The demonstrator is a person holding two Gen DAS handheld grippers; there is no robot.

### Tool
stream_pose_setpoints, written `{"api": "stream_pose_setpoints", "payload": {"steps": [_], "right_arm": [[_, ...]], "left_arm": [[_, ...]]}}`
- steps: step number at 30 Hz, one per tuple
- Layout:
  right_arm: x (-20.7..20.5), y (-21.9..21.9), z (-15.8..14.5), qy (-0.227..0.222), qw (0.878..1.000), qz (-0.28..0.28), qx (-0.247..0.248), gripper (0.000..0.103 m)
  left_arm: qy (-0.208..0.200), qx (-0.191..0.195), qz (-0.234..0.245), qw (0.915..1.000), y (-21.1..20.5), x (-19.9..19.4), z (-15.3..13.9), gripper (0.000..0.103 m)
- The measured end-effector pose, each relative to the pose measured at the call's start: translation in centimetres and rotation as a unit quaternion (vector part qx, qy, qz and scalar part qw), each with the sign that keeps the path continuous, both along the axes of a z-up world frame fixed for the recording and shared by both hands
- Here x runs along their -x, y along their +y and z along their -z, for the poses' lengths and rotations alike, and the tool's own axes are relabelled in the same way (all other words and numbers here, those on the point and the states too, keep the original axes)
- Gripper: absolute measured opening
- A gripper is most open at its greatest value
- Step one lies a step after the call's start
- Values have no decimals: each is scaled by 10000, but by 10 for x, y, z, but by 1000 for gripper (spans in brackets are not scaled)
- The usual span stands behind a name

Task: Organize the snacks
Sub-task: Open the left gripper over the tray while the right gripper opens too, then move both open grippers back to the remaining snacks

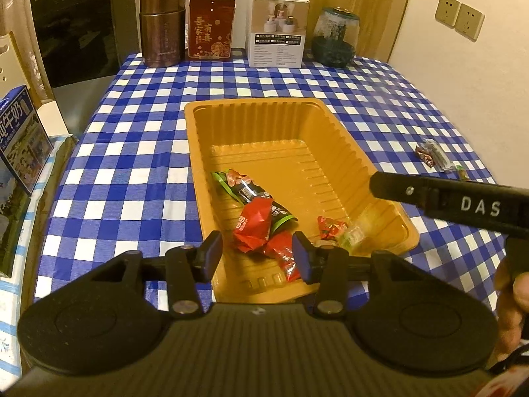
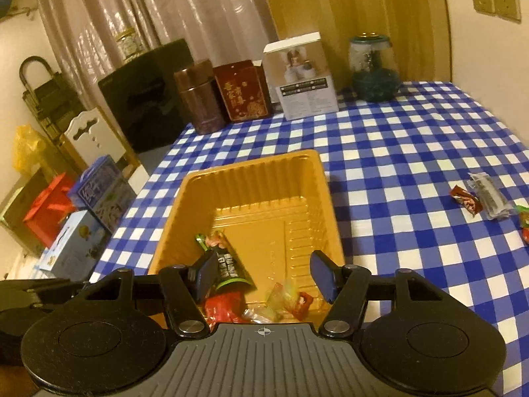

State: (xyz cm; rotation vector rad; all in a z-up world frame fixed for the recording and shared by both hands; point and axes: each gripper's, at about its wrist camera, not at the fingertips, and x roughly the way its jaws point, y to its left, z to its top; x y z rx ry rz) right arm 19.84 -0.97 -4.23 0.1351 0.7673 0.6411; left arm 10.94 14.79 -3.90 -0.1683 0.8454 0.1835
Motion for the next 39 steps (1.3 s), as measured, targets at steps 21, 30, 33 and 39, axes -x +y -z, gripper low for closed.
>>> {"api": "stream_pose_setpoints", "payload": {"steps": [21, 30, 33, 39], "right_arm": [[30, -70, -7, 174, 9968, 758, 191, 62], [48, -95, -21, 54, 9948, 990, 223, 62], [53, -102, -26, 3, 9941, 1065, 218, 62], [61, -115, -32, -82, 9925, 1192, 242, 62]], "left_arm": [[-99, -104, 207, 9997, -27, 16, -17, 52], [-214, -160, 398, 9989, -49, 23, -31, 57], [-272, -161, 432, 9986, -57, 26, -34, 64], [-314, -121, 540, 9980, -70, 26, -38, 64]]}}
